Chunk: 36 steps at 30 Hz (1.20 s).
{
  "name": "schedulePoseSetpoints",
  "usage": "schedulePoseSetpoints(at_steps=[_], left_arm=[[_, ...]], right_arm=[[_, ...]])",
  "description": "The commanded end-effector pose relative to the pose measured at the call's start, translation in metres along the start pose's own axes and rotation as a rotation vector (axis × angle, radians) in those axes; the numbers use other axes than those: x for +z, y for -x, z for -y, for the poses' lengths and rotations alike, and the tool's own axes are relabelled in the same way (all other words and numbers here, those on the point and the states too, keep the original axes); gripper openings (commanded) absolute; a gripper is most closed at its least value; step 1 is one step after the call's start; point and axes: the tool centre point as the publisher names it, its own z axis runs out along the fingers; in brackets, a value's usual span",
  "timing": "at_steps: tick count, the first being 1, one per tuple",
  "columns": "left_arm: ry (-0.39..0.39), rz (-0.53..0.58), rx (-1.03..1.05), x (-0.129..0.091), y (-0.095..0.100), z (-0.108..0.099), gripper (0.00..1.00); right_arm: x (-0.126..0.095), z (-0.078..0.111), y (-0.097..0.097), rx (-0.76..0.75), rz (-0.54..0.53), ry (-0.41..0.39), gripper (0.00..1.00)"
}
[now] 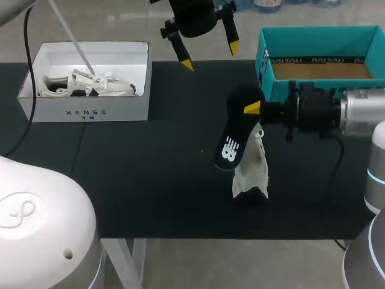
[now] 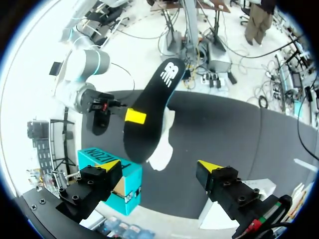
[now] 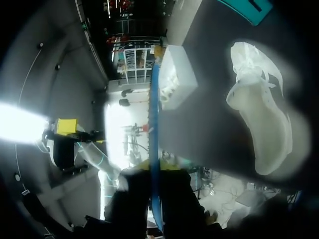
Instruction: Take the shoe out of the shoebox, open the shoe tongue, remove and reinsert the insole, then place the shoe into the shoebox
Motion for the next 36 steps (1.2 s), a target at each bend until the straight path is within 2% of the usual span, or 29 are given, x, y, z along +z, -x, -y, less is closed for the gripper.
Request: schedulePoseSetpoints(at_steps=[1, 3, 8, 10, 31, 32, 36], left_arm=[[0.003, -0.002, 0.001, 0.000, -0.001, 0.000, 1.00], [0.003, -0.002, 0.001, 0.000, -0.001, 0.000, 1.00], [0.003, -0.002, 0.001, 0.000, -0.001, 0.000, 1.00], [0.003, -0.002, 0.001, 0.000, -0.001, 0.000, 1.00], [0.003, -0.002, 0.001, 0.000, -0.001, 0.000, 1.00], [0.008, -0.003, 0.002, 0.002, -0.003, 0.005, 1.00], [0.038, 0.167, 0.006, 0.003, -0.014, 0.022, 1.00]], right_arm=[[0.002, -0.023, 0.001, 0.020, -0.015, -0.118, 0.00], [0.000, -0.028, 0.002, 0.037, -0.026, -0.180, 0.00], [-0.006, -0.033, 0.003, 0.028, 0.014, -0.229, 0.00], [-0.010, -0.032, 0.002, 0.013, 0.057, -0.216, 0.00], [-0.012, -0.032, 0.000, -0.001, 0.050, -0.212, 0.00], [-0.012, -0.032, 0.000, -0.001, 0.050, -0.212, 0.00], [-0.012, -0.032, 0.000, -0.001, 0.050, -0.212, 0.00]])
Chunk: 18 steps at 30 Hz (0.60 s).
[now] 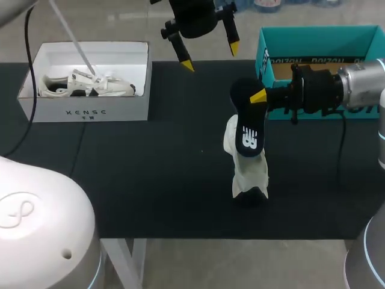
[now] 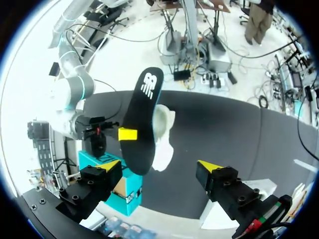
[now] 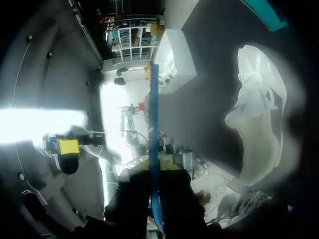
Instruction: Take the shoe out of the shoebox, open the shoe tongue, remove and reinsert the insole, then place the shoe into the shoebox
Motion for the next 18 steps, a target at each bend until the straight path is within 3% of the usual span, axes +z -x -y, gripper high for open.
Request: schedulePoseSetpoints(at_steps=[1, 9, 15, 18], left_arm=[[0.048, 0.186, 0.011, 0.003, -0.022, 0.021, 1.00], [0.014, 0.559, 0.005, 0.015, -0.050, 0.046, 1.00], [-0.026, 0.713, -0.079, 0.030, -0.070, 0.049, 1.00], [-0.015, 0.737, -0.075, 0.030, -0.072, 0.049, 1.00]], right_arm=[[0.001, 0.001, 0.000, 0.001, 0.003, 0.004, 0.00], [0.001, 0.001, 0.000, 0.001, 0.003, 0.004, 0.00], [0.001, 0.001, 0.000, 0.001, 0.003, 0.004, 0.00], [0.001, 0.001, 0.000, 0.001, 0.003, 0.004, 0.00]])
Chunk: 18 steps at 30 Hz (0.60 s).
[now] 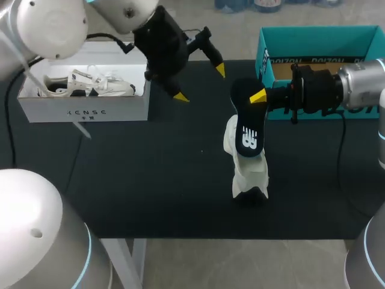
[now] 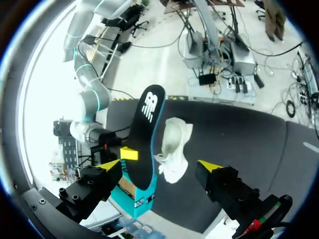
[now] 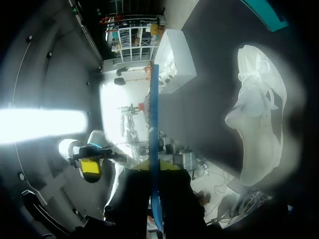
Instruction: Take the shoe out of the shoebox, open the shoe tongue, remove and reinsert the insole, then place the shoe into the shoebox
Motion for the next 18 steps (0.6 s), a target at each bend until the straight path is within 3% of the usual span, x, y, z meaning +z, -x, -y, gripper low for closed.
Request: schedulePoseSetpoints(at_steps=[1, 9, 13, 18], left_arm=[[0.007, 0.440, -0.006, -0.0021, -0.0326, 0.0022, 1.00], [0.008, 0.486, 0.009, -0.0058, -0.0291, -0.0035, 1.00], [0.036, 0.419, -0.011, -0.0071, -0.0235, -0.0057, 1.00], [0.036, 0.419, -0.011, -0.0071, -0.0235, -0.0057, 1.00]], right_arm=[[0.0008, 0.0011, -0.0002, 0.001, 0.003, 0.004, 0.00], [0.0008, 0.0011, -0.0002, 0.001, 0.003, 0.004, 0.00], [0.0008, 0.0011, -0.0002, 0.001, 0.003, 0.004, 0.00], [0.0008, 0.0011, -0.0002, 0.001, 0.003, 0.004, 0.00]])
